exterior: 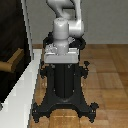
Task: Open the door by pressing down and pulling on the handle.
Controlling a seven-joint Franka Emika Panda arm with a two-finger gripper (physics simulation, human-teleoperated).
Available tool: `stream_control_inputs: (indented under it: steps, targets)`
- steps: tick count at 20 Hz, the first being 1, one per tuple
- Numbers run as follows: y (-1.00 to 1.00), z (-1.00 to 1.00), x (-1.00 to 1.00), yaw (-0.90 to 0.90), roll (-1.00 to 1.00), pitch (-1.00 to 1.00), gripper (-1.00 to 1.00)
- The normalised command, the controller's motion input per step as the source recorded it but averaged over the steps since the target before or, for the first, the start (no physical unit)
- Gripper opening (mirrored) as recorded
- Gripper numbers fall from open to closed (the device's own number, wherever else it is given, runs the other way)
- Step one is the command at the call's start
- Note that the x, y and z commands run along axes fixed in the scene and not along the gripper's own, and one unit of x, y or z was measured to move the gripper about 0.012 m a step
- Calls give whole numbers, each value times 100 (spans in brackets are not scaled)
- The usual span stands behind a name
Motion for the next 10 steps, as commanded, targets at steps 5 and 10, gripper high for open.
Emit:
stream_control_inputs:
  steps: [5, 10]
  targets:
    - [0, 40, 0, 0, 0, 0, 100]
    - [0, 80, 0, 0, 0, 0, 100]
